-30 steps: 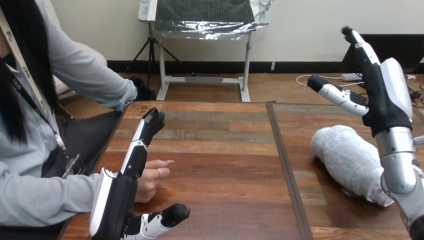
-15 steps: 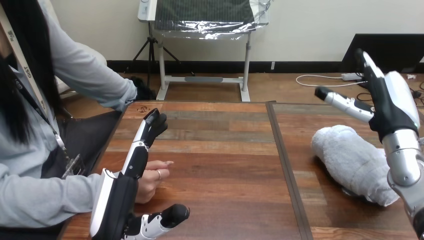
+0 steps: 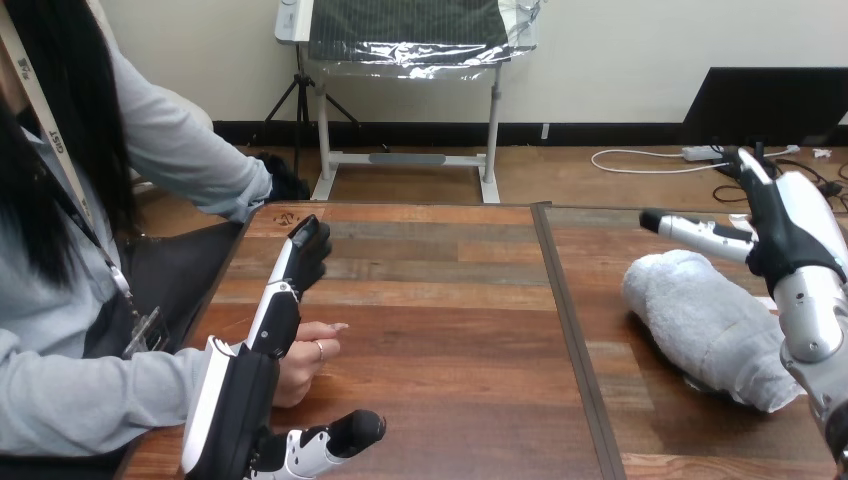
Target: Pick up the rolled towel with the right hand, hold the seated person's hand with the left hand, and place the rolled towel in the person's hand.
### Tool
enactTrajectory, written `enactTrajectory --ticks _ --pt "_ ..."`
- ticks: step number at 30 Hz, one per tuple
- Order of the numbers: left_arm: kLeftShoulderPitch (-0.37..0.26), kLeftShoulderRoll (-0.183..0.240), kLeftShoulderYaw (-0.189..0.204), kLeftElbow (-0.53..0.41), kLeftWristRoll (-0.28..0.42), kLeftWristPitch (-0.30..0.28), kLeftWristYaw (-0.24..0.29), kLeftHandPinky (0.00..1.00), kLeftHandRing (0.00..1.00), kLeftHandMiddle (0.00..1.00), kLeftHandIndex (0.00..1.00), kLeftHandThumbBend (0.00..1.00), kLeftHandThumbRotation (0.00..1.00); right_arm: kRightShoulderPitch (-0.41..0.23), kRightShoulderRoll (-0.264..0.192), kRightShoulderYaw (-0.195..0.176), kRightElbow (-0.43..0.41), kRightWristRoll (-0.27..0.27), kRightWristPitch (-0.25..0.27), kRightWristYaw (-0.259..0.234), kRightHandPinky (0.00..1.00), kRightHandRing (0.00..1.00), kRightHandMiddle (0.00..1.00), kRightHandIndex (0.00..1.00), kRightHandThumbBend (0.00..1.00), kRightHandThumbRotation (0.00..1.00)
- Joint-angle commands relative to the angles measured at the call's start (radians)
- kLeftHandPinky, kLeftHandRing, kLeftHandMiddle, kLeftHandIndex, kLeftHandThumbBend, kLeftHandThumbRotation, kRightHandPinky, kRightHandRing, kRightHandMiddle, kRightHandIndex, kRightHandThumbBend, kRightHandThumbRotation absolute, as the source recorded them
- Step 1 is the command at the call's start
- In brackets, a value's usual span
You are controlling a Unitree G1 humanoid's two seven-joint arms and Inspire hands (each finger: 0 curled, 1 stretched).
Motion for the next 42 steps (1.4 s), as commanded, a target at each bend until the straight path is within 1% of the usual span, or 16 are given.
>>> enactTrajectory --ticks 1,11,14,18,24,27,29,32,35,37,41,42 --pt "-0.022 -0.008 -0.009 -0.063 -0.034 -0.011 -0.006 0.88 0.95 0.96 0.98 1.0 0.74 -0.152 -0.012 0.014 0.023 -0.005 0.068 0.016 0.83 0.98 0.95 0.94 1.0 0.57" --pt "-0.009 -0.011 -0.013 -0.088 -0.051 0.0 -0.021 0.86 0.96 0.97 0.99 1.0 0.72 -0.155 -0.004 0.025 0.041 -0.007 0.123 0.048 0.82 0.97 0.95 0.94 1.0 0.55" --pt "-0.004 -0.012 -0.007 -0.094 -0.047 0.001 -0.021 0.84 0.96 0.97 0.99 1.0 0.72 -0.153 -0.003 0.033 0.045 -0.013 0.134 0.051 0.82 0.97 0.94 0.93 1.0 0.54" --pt "0.01 -0.009 -0.016 -0.113 -0.063 0.017 -0.031 0.84 0.96 0.98 0.99 1.0 0.71 -0.149 0.0 0.046 0.051 -0.025 0.149 0.055 0.82 0.96 0.94 0.93 1.0 0.54" --pt "0.021 -0.006 -0.018 -0.127 -0.074 0.023 -0.043 0.85 0.97 0.99 0.99 1.0 0.71 -0.145 0.005 0.066 0.057 -0.048 0.176 0.066 0.81 0.95 0.93 0.93 1.0 0.54" --pt "0.025 -0.004 -0.024 -0.131 -0.084 0.025 -0.051 0.85 0.97 0.99 0.99 1.0 0.7 -0.143 0.009 0.076 0.06 -0.056 0.193 0.075 0.82 0.94 0.94 0.93 1.0 0.53" --pt "0.027 -0.003 -0.027 -0.134 -0.09 0.027 -0.057 0.88 0.98 0.99 0.99 1.0 0.7 -0.141 0.011 0.082 0.061 -0.061 0.201 0.08 0.82 0.94 0.94 0.94 0.99 0.54" --pt "0.03 -0.008 -0.015 -0.139 -0.074 0.024 -0.055 0.89 0.98 0.99 0.99 1.0 0.7 -0.137 0.014 0.093 0.063 -0.072 0.209 0.081 0.81 0.93 0.94 0.93 0.99 0.54" --pt "0.038 -0.012 -0.017 -0.15 -0.077 0.031 -0.058 0.91 0.98 1.0 0.99 1.0 0.71 -0.133 0.018 0.107 0.067 -0.087 0.228 0.092 0.8 0.93 0.93 0.93 0.99 0.55" --pt "0.043 -0.017 -0.011 -0.158 -0.067 0.035 -0.055 0.92 0.98 0.99 0.99 1.0 0.72 -0.129 0.021 0.119 0.069 -0.097 0.236 0.095 0.8 0.92 0.93 0.93 0.99 0.56" --pt "0.049 -0.023 -0.007 -0.168 -0.06 0.035 -0.052 0.94 0.98 0.99 0.99 1.0 0.73 -0.122 0.026 0.125 0.071 -0.102 0.243 0.106 0.79 0.91 0.92 0.93 1.0 0.58" --pt "0.051 -0.024 -0.005 -0.172 -0.056 0.035 -0.052 0.94 0.98 0.99 0.99 1.0 0.73 -0.119 0.029 0.133 0.072 -0.109 0.249 0.108 0.79 0.9 0.92 0.93 1.0 0.59"
